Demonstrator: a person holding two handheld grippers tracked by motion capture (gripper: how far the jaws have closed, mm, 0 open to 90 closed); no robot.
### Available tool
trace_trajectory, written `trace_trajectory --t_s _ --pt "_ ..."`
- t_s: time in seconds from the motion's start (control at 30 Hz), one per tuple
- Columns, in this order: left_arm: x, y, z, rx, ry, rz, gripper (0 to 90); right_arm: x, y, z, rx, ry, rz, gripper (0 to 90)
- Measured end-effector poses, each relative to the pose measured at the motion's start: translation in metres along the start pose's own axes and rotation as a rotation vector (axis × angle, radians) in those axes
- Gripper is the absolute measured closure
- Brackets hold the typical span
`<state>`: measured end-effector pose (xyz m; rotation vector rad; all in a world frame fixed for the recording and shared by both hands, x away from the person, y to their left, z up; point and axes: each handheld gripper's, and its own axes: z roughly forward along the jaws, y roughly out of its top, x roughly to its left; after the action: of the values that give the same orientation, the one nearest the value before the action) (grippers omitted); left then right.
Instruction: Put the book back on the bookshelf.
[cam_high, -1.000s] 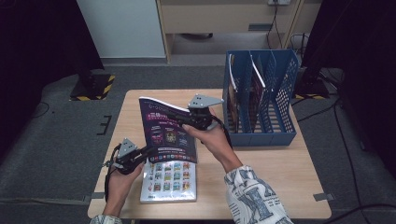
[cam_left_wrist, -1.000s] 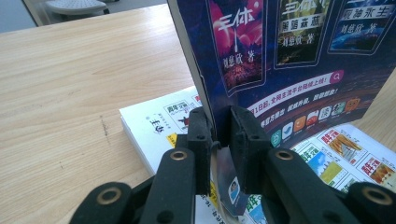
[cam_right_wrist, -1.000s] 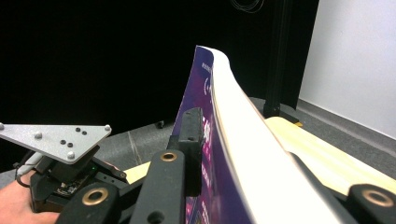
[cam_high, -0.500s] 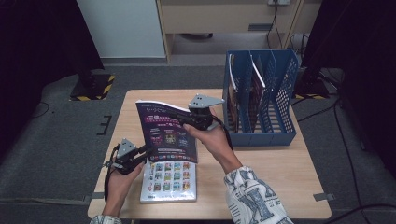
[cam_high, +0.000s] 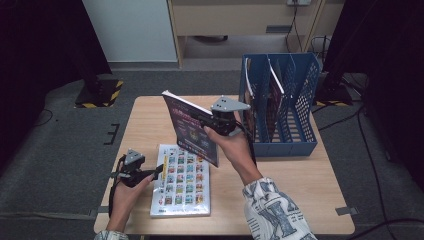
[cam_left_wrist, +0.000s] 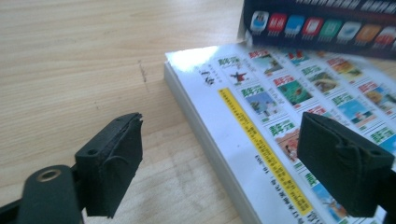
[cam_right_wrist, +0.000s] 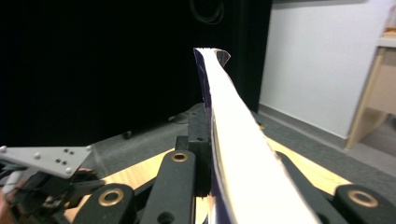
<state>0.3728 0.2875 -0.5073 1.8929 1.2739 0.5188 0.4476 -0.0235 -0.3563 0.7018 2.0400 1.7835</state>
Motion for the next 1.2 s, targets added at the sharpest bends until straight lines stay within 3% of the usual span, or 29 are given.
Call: trace_trajectory --t_s 0.2,0.5,1.2 --pt "-0.001 -0.003 0.004 0.025 -0.002 -0.009 6.7 -0.004 0.002 -0.004 -0.013 -0.037 0.010 82.6" --pt "0.004 -0.007 0.007 0.059 0.017 -0.023 6.0 -0.007 0.003 -0.009 -0.018 -0.059 0.010 82.6" --pt "0.008 -0.012 0.009 0.078 0.049 -0.021 5.7 -0.003 0.006 -0.035 -0.020 -0.071 -0.005 82.6"
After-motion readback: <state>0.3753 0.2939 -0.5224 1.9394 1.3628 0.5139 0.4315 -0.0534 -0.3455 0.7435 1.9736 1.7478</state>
